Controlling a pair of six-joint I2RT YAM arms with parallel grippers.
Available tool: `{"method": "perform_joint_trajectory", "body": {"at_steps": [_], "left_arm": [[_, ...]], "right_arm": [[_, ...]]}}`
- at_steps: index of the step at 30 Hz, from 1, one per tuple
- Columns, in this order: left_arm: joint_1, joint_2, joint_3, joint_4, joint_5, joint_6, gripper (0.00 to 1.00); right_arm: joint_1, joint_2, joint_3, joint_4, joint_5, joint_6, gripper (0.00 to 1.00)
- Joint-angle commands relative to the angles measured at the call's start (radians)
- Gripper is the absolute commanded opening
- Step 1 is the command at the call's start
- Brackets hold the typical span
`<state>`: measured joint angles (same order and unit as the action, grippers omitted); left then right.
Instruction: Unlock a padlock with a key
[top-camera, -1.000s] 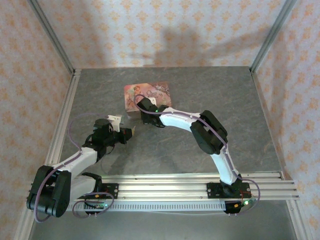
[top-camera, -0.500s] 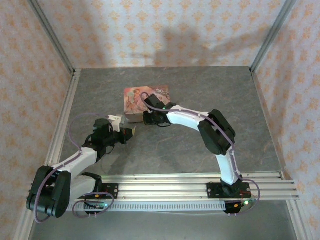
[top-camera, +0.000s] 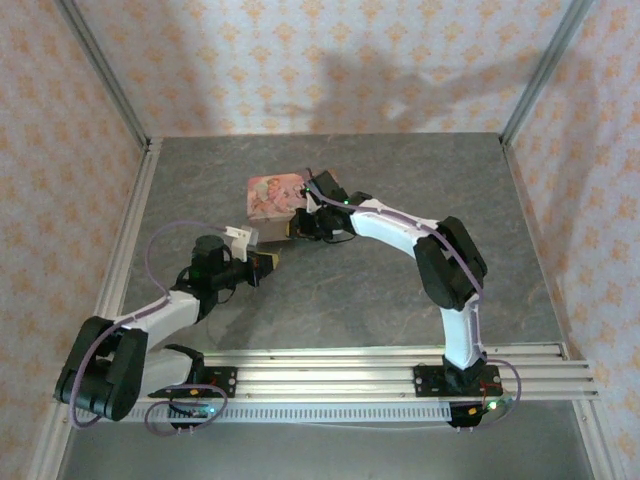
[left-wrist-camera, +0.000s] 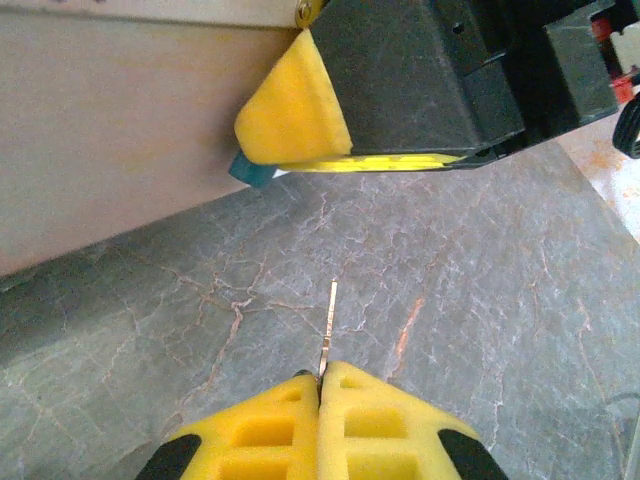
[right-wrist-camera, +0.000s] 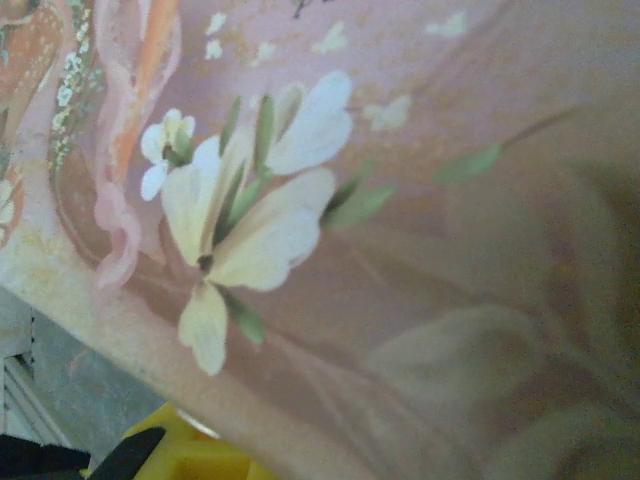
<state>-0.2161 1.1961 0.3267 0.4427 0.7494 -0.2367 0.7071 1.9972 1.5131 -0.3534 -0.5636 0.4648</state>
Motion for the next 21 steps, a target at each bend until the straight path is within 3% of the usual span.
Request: {"method": "perform_joint_trajectory", "body": {"at_steps": [1,10,21], "left_arm": [[-0.006,0.028,0.04,0.082,0.031,0.036,0.0],[-0.005,0.111,0.031,0.178,0.068,0.043,0.0],[0.003,0.062,0.031,0.148,0.083,0.06,0.0]], "right_arm": [[-0.002,-0.052,0.053,-0.028,-0.085,0.011,0.0],[-0.022,-0.063,0.068,-0.049,-0.161,0.035,0.0],[-0.038,-0.069,0.105,-0.096,-0.256,0.037,0.0]]}}
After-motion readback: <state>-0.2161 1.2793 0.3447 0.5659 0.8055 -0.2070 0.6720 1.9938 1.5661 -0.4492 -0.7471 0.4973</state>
